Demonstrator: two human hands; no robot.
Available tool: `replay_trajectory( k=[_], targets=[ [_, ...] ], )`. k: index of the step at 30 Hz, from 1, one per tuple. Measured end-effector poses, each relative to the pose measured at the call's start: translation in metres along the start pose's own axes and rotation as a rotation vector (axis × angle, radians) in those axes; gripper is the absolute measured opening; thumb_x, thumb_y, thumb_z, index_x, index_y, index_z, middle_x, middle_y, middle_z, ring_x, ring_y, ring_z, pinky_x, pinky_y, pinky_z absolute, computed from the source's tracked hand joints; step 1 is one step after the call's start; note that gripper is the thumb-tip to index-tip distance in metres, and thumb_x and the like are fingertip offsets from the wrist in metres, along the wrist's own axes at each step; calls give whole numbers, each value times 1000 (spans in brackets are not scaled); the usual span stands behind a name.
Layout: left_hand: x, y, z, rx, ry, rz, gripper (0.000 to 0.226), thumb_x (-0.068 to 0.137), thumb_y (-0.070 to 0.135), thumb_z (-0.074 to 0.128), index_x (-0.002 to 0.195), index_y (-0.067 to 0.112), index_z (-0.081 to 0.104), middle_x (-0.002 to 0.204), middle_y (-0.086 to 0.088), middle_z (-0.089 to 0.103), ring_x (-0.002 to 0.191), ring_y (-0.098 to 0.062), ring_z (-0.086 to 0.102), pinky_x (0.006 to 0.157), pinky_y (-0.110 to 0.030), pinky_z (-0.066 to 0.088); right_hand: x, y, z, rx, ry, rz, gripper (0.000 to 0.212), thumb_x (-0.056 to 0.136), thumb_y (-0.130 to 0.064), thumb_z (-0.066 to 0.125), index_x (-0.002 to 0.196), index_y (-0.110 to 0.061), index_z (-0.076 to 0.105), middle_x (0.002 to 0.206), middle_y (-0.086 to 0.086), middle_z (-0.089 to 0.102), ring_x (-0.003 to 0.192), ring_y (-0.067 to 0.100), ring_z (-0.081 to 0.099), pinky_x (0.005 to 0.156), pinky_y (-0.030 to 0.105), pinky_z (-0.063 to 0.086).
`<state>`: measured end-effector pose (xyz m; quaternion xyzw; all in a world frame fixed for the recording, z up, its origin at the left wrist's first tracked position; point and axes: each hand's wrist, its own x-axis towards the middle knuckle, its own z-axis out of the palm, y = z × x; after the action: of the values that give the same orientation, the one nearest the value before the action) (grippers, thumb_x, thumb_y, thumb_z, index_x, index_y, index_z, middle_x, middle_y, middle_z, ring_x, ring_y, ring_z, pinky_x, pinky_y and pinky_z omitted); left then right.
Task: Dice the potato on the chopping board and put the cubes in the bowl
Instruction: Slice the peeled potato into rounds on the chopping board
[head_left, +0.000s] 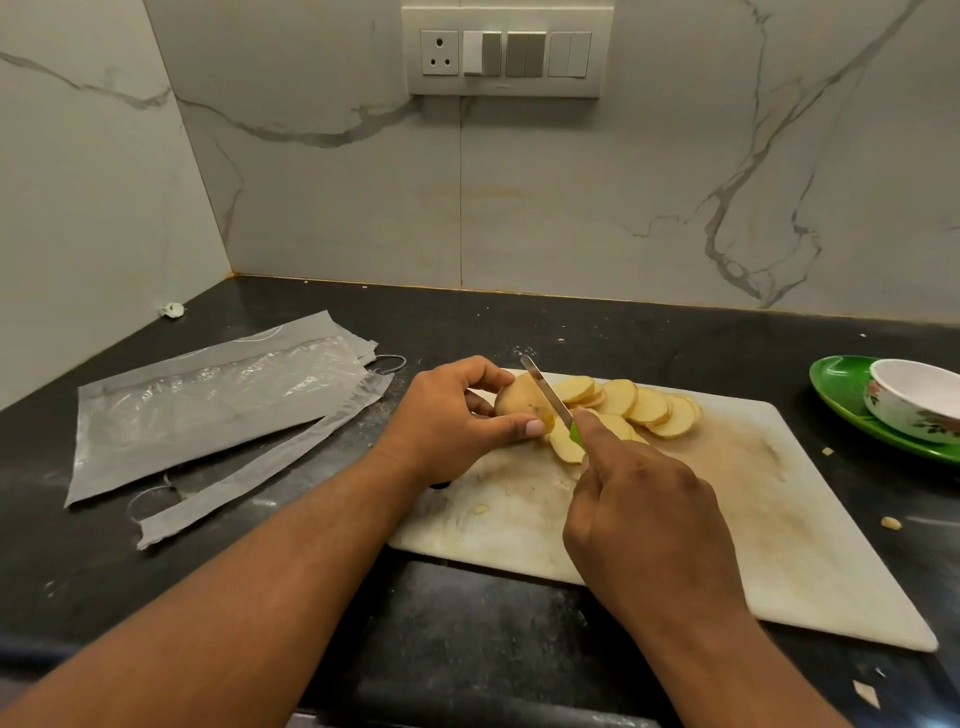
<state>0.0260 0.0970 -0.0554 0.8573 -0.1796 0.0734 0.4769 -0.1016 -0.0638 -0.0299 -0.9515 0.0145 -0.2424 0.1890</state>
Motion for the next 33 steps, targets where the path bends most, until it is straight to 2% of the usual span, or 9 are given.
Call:
replay_trajectory(
  k=[6,9,13,16,20,26,30,33],
  targets=[
    [0,0,0,-14,1,21,74,55,68,84,120,33,71,110,17,71,88,-1,71,76,-22,61,-1,-1,0,3,-1,-14,55,99,-27,47,153,-33,36,97,-8,66,71,10,49,54,15,30],
    [1,-2,0,-19,-14,22,67,61,61,87,118,30,72,108,16,72,92,0,70,75,-18,58,-1,-2,1,11,-15,-23,55,100,-26,47,154,-31,35,95,-8,65,72,9,53,58,15,35],
    [4,-6,-2,-19,-21,25,57,66,53,91,113,27,73,106,15,72,95,-4,69,76,-17,57,1,-5,4,-24,-19,-42,56,100,-25,43,155,-31,32,93,-8,61,70,9,52,54,17,34],
    [6,-9,-1,-34,-13,27,49,68,46,93,109,25,74,103,12,73,93,-7,69,78,-20,57,4,-7,6,-80,-24,-56,59,97,-20,40,155,-29,31,91,-5,60,70,11,52,54,21,38],
    [10,-12,-1,-57,-20,16,45,68,44,95,105,25,76,101,10,74,94,-13,72,86,-34,62,10,-10,6,-159,-26,-64,59,98,-18,37,155,-27,30,102,-1,64,71,14,45,55,23,33],
    [9,-9,-1,-49,-25,33,41,70,39,95,104,26,75,102,10,75,95,-14,72,88,-36,62,13,-11,9,-172,-52,-64,57,100,-17,34,156,-24,27,106,0,64,73,13,44,58,22,35],
    [9,-9,2,-38,-8,34,38,71,39,94,101,29,73,102,11,73,92,-13,72,86,-34,62,4,-11,5,-148,-102,-55,58,100,-18,35,157,-27,23,108,-2,62,71,11,41,52,19,27],
    [9,-11,3,-55,-4,28,34,72,38,94,97,27,74,101,9,75,92,-14,72,86,-34,62,-9,-8,4,-117,-143,-37,61,100,-20,38,158,-28,19,112,-2,61,77,11,44,63,21,37]
  ],
)
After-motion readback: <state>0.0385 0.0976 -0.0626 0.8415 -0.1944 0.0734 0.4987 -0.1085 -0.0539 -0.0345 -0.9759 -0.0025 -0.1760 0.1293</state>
